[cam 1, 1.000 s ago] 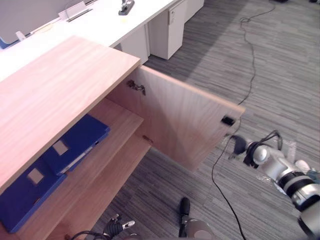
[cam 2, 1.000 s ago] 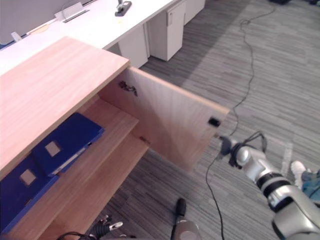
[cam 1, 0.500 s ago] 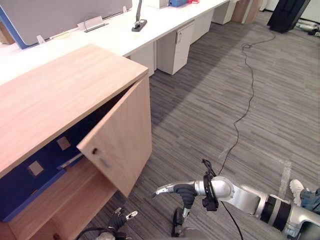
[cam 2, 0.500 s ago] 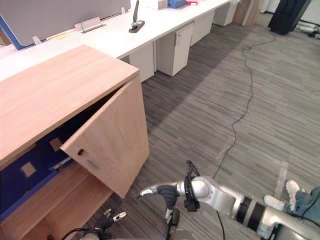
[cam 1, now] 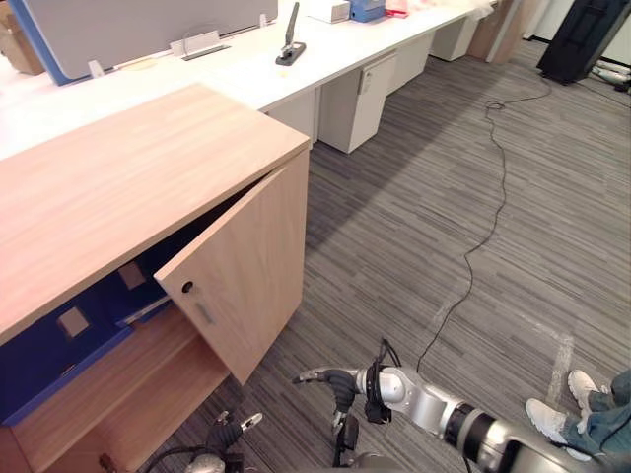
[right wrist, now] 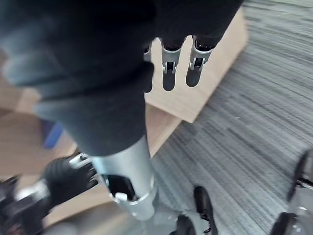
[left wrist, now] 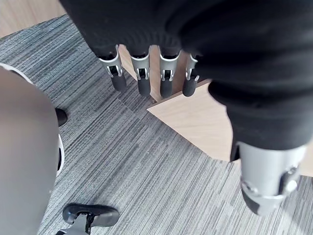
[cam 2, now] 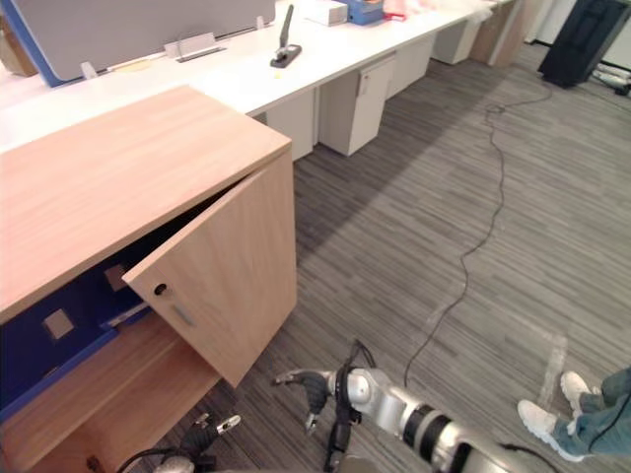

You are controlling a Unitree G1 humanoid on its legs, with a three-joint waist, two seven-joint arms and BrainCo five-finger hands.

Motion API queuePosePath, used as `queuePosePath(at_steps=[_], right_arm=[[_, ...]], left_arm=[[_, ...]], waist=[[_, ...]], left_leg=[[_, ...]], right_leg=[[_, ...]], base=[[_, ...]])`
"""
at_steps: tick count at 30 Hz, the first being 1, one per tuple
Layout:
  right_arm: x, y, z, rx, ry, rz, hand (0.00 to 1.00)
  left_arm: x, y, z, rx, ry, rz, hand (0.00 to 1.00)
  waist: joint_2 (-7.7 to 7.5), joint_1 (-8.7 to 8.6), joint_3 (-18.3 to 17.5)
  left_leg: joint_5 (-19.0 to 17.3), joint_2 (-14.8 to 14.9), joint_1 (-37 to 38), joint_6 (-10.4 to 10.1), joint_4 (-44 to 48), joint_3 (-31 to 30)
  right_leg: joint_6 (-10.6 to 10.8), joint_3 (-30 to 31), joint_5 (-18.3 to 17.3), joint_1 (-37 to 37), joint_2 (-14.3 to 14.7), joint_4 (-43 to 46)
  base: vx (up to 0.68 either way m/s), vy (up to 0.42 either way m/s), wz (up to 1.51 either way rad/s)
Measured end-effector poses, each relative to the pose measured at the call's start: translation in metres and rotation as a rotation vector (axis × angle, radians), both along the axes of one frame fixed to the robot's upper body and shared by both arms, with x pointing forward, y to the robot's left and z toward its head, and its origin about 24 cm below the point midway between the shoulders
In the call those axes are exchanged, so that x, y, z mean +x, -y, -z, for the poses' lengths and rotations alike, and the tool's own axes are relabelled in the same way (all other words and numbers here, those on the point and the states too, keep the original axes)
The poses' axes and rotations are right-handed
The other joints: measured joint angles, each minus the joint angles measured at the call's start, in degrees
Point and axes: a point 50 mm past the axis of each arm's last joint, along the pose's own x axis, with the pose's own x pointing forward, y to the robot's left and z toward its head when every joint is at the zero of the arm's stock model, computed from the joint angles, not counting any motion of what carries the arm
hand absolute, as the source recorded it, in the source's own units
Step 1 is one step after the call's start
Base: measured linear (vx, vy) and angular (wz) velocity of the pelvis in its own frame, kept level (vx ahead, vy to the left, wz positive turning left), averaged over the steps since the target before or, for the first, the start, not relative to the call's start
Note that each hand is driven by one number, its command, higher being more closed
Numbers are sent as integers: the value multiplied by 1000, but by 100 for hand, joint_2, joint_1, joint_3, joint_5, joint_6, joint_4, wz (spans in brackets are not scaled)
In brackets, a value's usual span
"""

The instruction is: Walk over to the cabinet, pick up the folder, carry it to the office cabinet, place the folder inside the office cabinet, then close the office cabinet door

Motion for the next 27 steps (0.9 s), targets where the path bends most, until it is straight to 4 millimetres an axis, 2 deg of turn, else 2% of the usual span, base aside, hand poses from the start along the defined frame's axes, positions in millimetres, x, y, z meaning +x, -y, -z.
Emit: queuePosePath(at_steps=[1,3,5,6,7,8,9,10,11,12,13,14,15,17,20,22,25,27], right_arm=[[5,15,11,-49,1,137,0],[5,36,22,-89,-16,306,0],[-15,73,41,-125,-78,600,0],[-24,81,47,-117,-111,694,0],[-44,99,58,-106,-177,879,0],[-64,114,67,-90,-244,1072,0],[-76,118,72,-84,-284,1158,0],[-92,123,77,-48,-345,1334,0],[-104,125,81,-57,-376,1430,0],[-111,120,84,-54,-403,1472,0],[-117,114,87,-43,-428,1504,0],[-118,111,88,-23,-435,1532,0],[-120,106,88,5,-446,1557,0],[-121,103,89,33,-450,1580,0],[-128,101,90,58,-460,1620,0],[-138,101,92,103,-494,1722,0],[-144,97,94,150,-520,1793,0],[-144,97,94,153,-520,1798,0]], left_arm=[[1,1,-1,1,10,-6,0],[2,2,-1,4,16,-5,0],[2,5,-1,-3,24,-7,0],[3,7,-1,-8,28,-7,0],[3,8,-1,-4,32,3,0],[4,11,-1,-7,40,17,0],[5,12,-2,-7,42,25,0],[6,6,-2,6,44,18,0],[6,-1,-3,16,43,-9,0],[6,-7,-4,21,50,-45,0],[6,-12,-4,24,53,-83,0],[3,-11,-2,14,39,-121,0],[-5,-12,1,1,18,-169,0],[-11,-9,4,-20,-1,-216,0],[-15,-8,6,-59,-6,-300,0],[-18,-8,7,-89,-7,-371,0],[-20,-11,8,-107,-6,-425,0],[-20,-12,8,-104,-4,-430,0]], waist=[[26,4,68],[63,12,93],[146,-2,144],[150,8,148],[229,9,198],[340,-13,247],[371,-17,246],[340,-29,237],[236,-24,185],[72,24,123],[-22,37,88],[79,89,48],[164,94,-19],[252,99,-72],[213,131,-126],[125,124,-156],[26,128,-165],[0,131,-160]], left_leg=[[17,-51,-13,51,-51,-198],[38,-128,-144,101,-67,-539],[130,-304,-361,244,-63,-1362],[153,-373,-384,284,-56,-1586],[168,-489,-398,362,-31,-2136],[195,-598,-535,445,136,-2747],[182,-636,-650,466,236,-3056],[184,-775,-895,459,392,-3678],[281,-984,-1100,379,461,-4157],[342,-1160,-1235,306,496,-4410],[339,-1342,-1322,276,574,-4650],[336,-1322,-1339,260,604,-4697],[337,-1206,-1374,257,610,-4563],[340,-1100,-1368,238,592,-4528],[445,-948,-1352,49,376,-4661],[586,-930,-1251,-36,130,-4873],[795,-943,-1186,-84,-117,-5197],[951,-950,-1204,-95,-245,-5209]], right_leg=[[32,-216,-65,81,-92,6],[76,-530,-216,93,-257,165],[253,-1112,-712,93,-716,979],[313,-1177,-875,90,-848,1298],[178,-750,-940,68,-1081,1990],[76,129,-1054,-234,-1225,2947],[210,684,-1384,-381,-1169,3193],[390,1527,-1857,-351,-910,3041],[485,2000,-1973,-290,-753,2626],[493,2016,-1923,-223,-743,2258],[724,1796,-2008,-53,-876,2069],[888,1558,-2021,97,-897,1950],[860,1237,-2034,252,-854,1839],[842,981,-2045,459,-772,1704],[829,688,-2052,619,-631,1520],[824,446,-2050,806,-572,1379],[790,41,-2064,1066,-544,1254],[779,-200,-2071,1140,-569,1230]], base=[[-40,37,71],[-23,78,106],[36,146,181],[92,136,215],[104,147,238],[81,131,251],[61,26,261],[103,-133,266],[132,-185,272],[134,-186,229],[110,-184,158],[151,-202,135],[156,-181,89],[118,-146,63],[71,-144,45],[47,-111,46],[37,-105,67],[-11,-77,70]])
